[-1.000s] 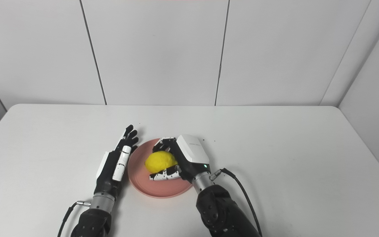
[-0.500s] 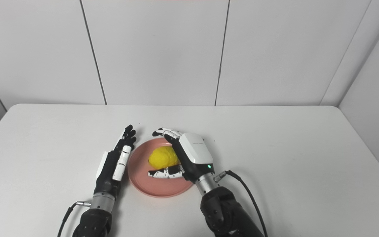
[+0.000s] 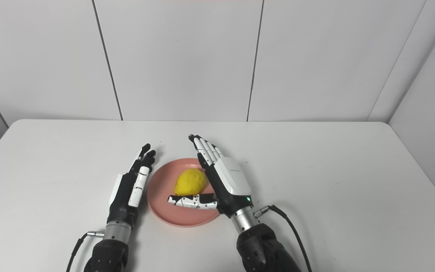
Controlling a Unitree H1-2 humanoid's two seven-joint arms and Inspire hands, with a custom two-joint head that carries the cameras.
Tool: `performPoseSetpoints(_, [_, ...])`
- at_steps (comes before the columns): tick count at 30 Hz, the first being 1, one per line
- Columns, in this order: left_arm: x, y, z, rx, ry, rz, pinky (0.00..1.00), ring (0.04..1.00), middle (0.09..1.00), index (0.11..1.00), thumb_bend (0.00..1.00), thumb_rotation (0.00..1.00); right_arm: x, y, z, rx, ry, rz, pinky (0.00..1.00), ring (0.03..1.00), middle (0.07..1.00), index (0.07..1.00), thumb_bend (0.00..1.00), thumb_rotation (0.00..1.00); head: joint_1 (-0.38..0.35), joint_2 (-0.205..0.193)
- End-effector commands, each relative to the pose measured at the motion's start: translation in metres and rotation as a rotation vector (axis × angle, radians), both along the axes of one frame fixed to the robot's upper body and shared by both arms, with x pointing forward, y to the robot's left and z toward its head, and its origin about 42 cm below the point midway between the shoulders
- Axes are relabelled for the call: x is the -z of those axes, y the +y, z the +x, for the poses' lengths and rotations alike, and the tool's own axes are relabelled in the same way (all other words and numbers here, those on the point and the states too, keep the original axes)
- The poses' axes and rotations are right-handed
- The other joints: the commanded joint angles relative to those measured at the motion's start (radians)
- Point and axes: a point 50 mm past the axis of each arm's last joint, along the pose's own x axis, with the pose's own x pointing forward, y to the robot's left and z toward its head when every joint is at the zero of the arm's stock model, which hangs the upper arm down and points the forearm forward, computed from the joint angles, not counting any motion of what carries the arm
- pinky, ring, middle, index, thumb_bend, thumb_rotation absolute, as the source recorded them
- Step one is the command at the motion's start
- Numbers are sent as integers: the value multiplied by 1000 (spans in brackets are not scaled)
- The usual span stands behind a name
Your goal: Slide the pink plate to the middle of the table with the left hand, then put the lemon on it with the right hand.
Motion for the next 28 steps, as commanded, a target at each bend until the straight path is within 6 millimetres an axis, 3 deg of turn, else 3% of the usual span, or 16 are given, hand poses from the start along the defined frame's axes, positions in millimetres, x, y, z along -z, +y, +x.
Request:
performPoseSetpoints(1, [2, -1, 2, -14, -11, -32, 939, 923, 923, 916, 655, 1000, -21, 4, 2, -19, -80, 119, 879, 962, 1000, 1000, 715, 734, 0, 0])
performPoseSetpoints(4, [3, 1, 3, -6, -16, -73, 914, 920, 924, 919, 631, 1000, -16, -7, 3, 0, -44, 187, 948, 996, 1000, 1000, 691, 818, 0, 2])
performPoseSetpoints(17, [-3, 7, 2, 40, -15, -168, 935, 955, 967, 965, 588, 1000, -12, -26, -2, 85, 78, 386, 969, 1000, 1000, 1000, 683, 992, 0, 3])
performPoseSetpoints(28, [-5, 10, 1, 71, -4, -185, 994, 981, 990, 989, 604, 1000, 2, -23, -15, 62, 210, 606, 1000, 1000, 1000, 1000, 740, 1000, -27, 4])
